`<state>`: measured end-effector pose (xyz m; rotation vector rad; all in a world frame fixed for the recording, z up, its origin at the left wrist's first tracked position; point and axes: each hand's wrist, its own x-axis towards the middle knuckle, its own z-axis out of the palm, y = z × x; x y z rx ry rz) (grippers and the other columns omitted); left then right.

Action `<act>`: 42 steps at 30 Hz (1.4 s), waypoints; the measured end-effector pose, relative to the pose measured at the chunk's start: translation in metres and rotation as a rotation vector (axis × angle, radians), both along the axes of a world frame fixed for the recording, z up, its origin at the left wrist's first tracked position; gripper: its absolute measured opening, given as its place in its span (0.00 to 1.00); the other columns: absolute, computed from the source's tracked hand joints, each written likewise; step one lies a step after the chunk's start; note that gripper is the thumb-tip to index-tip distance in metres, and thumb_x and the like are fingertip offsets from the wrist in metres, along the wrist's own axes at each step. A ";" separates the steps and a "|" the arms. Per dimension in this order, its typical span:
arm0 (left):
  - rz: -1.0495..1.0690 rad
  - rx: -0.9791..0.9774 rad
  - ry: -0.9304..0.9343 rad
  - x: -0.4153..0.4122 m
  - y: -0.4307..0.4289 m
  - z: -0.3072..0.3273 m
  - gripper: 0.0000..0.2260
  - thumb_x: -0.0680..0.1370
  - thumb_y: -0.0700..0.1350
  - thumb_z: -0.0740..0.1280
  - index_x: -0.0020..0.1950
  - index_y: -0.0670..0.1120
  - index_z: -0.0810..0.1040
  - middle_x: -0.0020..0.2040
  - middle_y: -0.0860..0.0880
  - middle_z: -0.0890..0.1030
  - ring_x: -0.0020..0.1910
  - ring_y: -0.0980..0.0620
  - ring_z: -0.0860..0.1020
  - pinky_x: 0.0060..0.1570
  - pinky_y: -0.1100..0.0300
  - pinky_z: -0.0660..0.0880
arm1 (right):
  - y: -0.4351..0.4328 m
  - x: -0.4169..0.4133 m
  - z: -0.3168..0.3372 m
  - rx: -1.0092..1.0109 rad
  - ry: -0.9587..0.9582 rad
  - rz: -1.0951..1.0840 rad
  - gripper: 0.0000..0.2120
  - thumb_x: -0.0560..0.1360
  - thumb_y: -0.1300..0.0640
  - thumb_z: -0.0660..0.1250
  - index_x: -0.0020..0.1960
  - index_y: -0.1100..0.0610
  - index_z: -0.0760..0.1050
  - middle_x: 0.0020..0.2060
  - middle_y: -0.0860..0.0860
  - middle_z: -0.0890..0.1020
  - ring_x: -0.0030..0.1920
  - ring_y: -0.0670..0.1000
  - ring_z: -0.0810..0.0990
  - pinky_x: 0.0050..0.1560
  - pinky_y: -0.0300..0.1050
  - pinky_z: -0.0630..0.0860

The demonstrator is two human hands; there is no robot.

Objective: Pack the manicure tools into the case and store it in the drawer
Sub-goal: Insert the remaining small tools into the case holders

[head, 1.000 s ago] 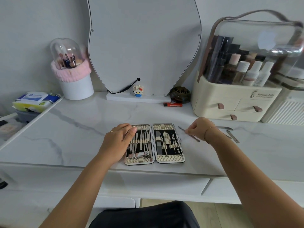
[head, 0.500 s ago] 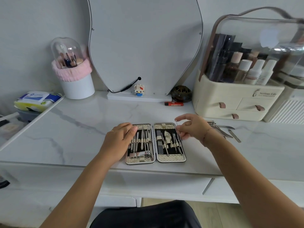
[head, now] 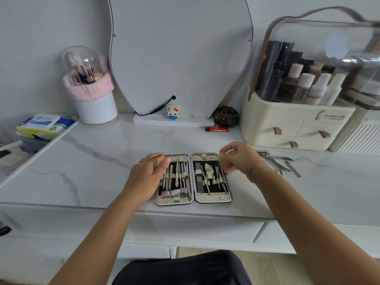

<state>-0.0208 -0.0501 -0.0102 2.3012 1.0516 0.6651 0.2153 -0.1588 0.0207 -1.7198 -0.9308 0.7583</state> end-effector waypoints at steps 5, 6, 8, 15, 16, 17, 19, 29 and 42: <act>-0.002 0.004 -0.001 0.000 -0.001 0.000 0.29 0.76 0.63 0.48 0.64 0.47 0.75 0.68 0.51 0.72 0.68 0.50 0.67 0.68 0.54 0.62 | 0.003 0.000 0.002 0.052 0.000 -0.052 0.03 0.73 0.69 0.67 0.47 0.67 0.74 0.29 0.60 0.79 0.22 0.47 0.77 0.28 0.41 0.80; -0.001 0.005 -0.001 0.001 0.000 0.001 0.29 0.76 0.63 0.48 0.64 0.47 0.75 0.68 0.51 0.72 0.68 0.50 0.67 0.68 0.53 0.62 | 0.003 0.000 0.001 0.044 0.000 -0.041 0.03 0.73 0.69 0.67 0.46 0.66 0.74 0.30 0.60 0.79 0.23 0.47 0.77 0.28 0.41 0.79; -0.002 0.005 0.002 0.001 -0.001 0.001 0.29 0.76 0.63 0.48 0.65 0.47 0.75 0.69 0.51 0.71 0.68 0.50 0.67 0.68 0.53 0.61 | 0.003 0.000 0.000 0.005 -0.015 -0.007 0.02 0.73 0.68 0.67 0.44 0.64 0.74 0.30 0.59 0.79 0.24 0.48 0.77 0.27 0.39 0.78; 0.000 -0.003 -0.004 0.001 0.001 -0.001 0.31 0.75 0.64 0.47 0.66 0.47 0.74 0.69 0.52 0.71 0.69 0.50 0.67 0.68 0.54 0.61 | 0.000 -0.003 -0.001 -0.119 -0.243 0.044 0.03 0.71 0.61 0.71 0.39 0.58 0.79 0.27 0.49 0.78 0.21 0.39 0.71 0.25 0.31 0.68; 0.001 -0.004 -0.003 0.001 0.001 -0.001 0.31 0.75 0.64 0.47 0.66 0.48 0.73 0.69 0.52 0.71 0.69 0.50 0.67 0.68 0.54 0.61 | 0.000 -0.003 -0.001 -0.130 -0.275 0.053 0.02 0.71 0.60 0.71 0.40 0.58 0.80 0.27 0.48 0.78 0.21 0.38 0.71 0.26 0.30 0.67; 0.000 -0.005 -0.003 0.000 0.001 -0.001 0.31 0.74 0.64 0.47 0.66 0.48 0.73 0.69 0.52 0.71 0.69 0.51 0.67 0.68 0.54 0.61 | -0.001 -0.003 -0.001 -0.136 -0.298 0.065 0.02 0.71 0.59 0.72 0.40 0.58 0.81 0.27 0.47 0.78 0.21 0.37 0.71 0.27 0.30 0.67; -0.002 -0.002 -0.004 0.000 0.001 -0.002 0.31 0.74 0.64 0.47 0.66 0.48 0.74 0.69 0.52 0.71 0.68 0.50 0.67 0.68 0.54 0.61 | -0.003 -0.003 0.000 -0.144 -0.331 0.088 0.04 0.70 0.58 0.73 0.42 0.59 0.82 0.26 0.46 0.77 0.22 0.37 0.71 0.29 0.30 0.67; -0.006 0.012 -0.008 0.000 0.002 -0.002 0.30 0.75 0.64 0.47 0.64 0.48 0.75 0.67 0.52 0.72 0.68 0.51 0.68 0.67 0.55 0.62 | -0.017 0.030 0.008 -0.112 -0.503 -0.139 0.04 0.68 0.58 0.74 0.41 0.58 0.82 0.34 0.49 0.82 0.36 0.47 0.78 0.42 0.39 0.74; -0.004 0.009 -0.007 -0.001 0.002 -0.004 0.32 0.74 0.65 0.47 0.66 0.47 0.74 0.68 0.52 0.72 0.68 0.51 0.68 0.68 0.54 0.62 | -0.014 0.026 0.005 -0.384 -0.627 -0.055 0.10 0.70 0.55 0.72 0.38 0.63 0.83 0.34 0.59 0.84 0.31 0.51 0.75 0.29 0.36 0.70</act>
